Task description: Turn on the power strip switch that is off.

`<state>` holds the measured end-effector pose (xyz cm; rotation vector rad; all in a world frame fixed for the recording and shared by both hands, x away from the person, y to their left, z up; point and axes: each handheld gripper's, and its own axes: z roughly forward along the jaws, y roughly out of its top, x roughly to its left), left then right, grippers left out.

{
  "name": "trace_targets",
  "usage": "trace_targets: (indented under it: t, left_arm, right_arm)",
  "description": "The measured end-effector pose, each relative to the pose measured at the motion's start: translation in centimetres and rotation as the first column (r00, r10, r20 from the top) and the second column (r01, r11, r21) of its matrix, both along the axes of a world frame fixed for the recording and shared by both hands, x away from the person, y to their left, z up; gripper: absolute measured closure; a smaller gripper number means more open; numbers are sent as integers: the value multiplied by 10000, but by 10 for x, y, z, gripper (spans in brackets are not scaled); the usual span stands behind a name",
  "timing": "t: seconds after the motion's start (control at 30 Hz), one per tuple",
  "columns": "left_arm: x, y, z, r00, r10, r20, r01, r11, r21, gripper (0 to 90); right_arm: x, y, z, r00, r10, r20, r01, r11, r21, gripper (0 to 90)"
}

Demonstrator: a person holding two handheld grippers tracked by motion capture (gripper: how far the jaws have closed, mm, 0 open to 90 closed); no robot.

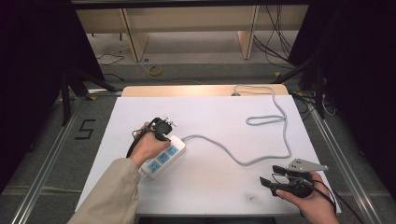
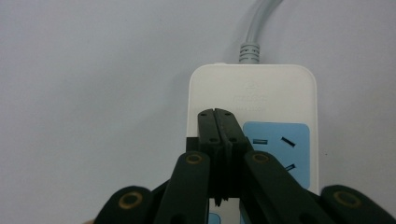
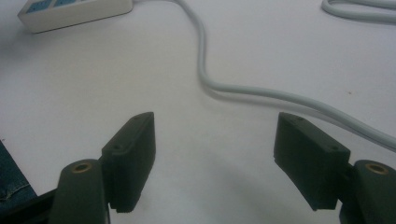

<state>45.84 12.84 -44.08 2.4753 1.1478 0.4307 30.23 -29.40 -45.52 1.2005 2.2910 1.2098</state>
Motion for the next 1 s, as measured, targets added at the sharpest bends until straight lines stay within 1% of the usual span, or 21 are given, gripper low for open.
trace_targets:
  t: [0.2, 0.23, 0.3, 0.4, 0.47, 0.5, 0.53, 0.57, 0.6, 0.73, 0.8, 0.83, 0.87, 0.97, 1.0]
  left_arm:
    - [0, 1, 1, 10000, 59, 39, -59, 10000, -68, 897]
    - [0, 2, 2, 9999, 38, 117, -37, 10000, -73, 897]
    - [-1, 2, 3, 9997, 145, 187, -141, 9996, -227, 897]
    - [-1, 4, 5, 9993, 146, 330, -138, 9996, -250, 896]
    - [-2, 4, 6, 9988, 231, 442, -216, 9992, -351, 895]
    - [-2, 5, 7, 9987, 197, 468, -182, 9993, -319, 895]
    - [-2, 5, 8, 9984, 251, 509, -232, 9990, -388, 894]
    - [-3, 5, 8, 9981, 325, 530, -302, 9986, -438, 887]
    - [-2, 6, 9, 9979, 292, 571, -267, 9987, -440, 839]
    - [-4, 9, 12, 9969, 334, 717, -298, 9983, -497, 839]
    - [-5, 10, 13, 9965, 377, 749, -333, 9976, -602, 834]
    - [-5, 10, 14, 9965, 359, 759, -317, 9979, -565, 827]
    - [-5, 10, 14, 9961, 394, 786, -345, 9974, -634, 818]
    - [-7, 11, 15, 9956, 389, 848, -335, 9974, -639, 792]
    - [-7, 11, 16, 9951, 451, 877, -389, 9967, -718, 783]
  right_arm:
    - [0, 0, 0, 10000, -14, 18, 14, 10000, -4, 301]
    - [0, 0, 0, 10000, -8, 23, 8, 10000, 0, 301]
    - [0, 0, 0, 10000, -5, 25, 5, 10000, 2, 301]
    - [0, 0, 0, 10000, -1, 16, 1, 10000, -4, 301]
    - [0, 0, 0, 10000, -1, 24, 1, 10000, -5, 301]
    - [0, 0, 0, 10000, -3, 25, 3, 10000, -4, 301]
    - [0, 0, 0, 10000, -6, 25, 6, 10000, -6, 301]
    - [0, 0, 0, 10000, -11, 27, 11, 10000, -5, 301]
    - [0, 0, 0, 10000, -21, 27, 21, 10000, -7, 301]
    - [0, 0, 0, 10000, -12, 32, 12, 10000, -4, 301]
    - [0, 0, 0, 10000, -11, 35, 11, 10000, 0, 301]
    - [0, -1, 0, 10000, -23, 32, 23, 10000, -3, 301]
    - [0, -1, 0, 10000, -19, 29, 19, 10000, 0, 301]
    - [0, 0, 0, 10000, -18, 43, 18, 10000, 11, 301]
    - [0, 0, 0, 10000, -12, 46, 12, 10000, 12, 301]
